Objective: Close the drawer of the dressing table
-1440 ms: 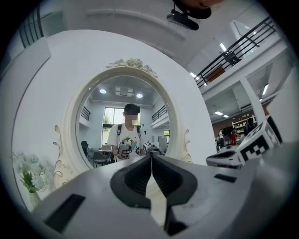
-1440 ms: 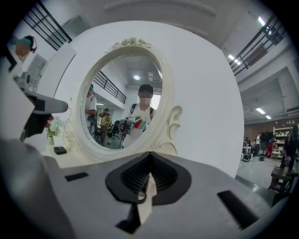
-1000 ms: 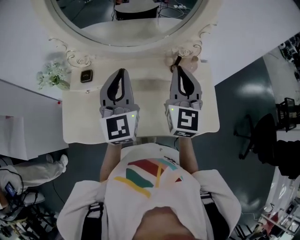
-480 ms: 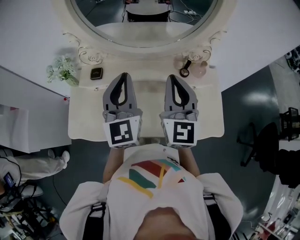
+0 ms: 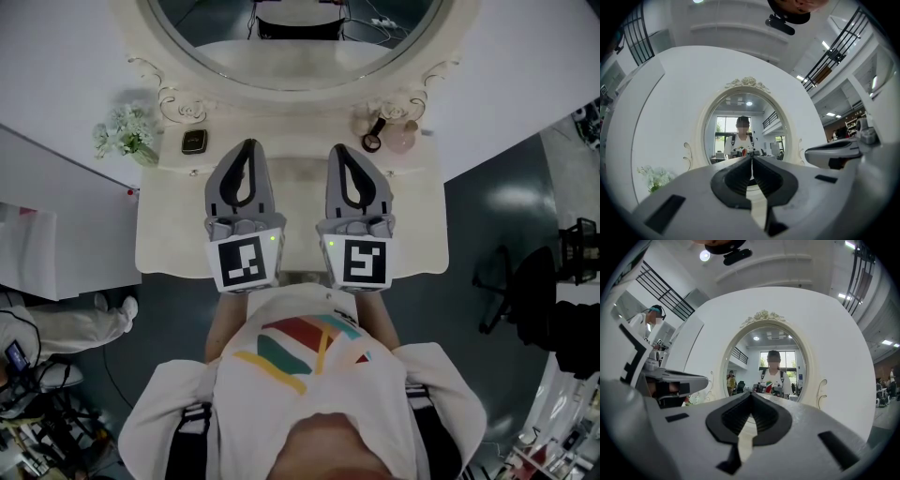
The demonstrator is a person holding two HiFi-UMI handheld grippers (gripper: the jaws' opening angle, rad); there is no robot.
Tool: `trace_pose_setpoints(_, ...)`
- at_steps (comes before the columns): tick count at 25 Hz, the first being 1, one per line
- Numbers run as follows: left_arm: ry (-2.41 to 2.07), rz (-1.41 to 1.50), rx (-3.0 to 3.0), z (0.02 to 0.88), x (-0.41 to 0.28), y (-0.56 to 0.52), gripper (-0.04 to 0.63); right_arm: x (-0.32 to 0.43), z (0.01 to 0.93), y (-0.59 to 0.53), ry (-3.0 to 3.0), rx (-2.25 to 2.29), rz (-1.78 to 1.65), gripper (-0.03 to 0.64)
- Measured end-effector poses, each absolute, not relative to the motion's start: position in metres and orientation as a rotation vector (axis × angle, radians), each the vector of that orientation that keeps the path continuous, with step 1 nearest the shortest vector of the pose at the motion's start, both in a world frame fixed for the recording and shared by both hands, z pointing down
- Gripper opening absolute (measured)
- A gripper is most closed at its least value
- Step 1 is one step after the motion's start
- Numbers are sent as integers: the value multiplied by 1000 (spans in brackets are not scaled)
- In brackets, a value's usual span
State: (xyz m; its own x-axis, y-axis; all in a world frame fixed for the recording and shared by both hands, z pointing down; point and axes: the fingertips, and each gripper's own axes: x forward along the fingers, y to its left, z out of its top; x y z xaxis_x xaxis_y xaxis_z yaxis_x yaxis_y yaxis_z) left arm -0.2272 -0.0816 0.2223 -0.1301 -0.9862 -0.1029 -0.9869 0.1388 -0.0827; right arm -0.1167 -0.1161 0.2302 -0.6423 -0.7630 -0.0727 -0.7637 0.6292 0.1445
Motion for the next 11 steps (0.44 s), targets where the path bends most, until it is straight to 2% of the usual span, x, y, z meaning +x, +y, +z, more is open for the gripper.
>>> trace_pose_setpoints(11,2266,5,-1978,223,-231,-83,9,-123,233,-118,2839,-1306,252,0)
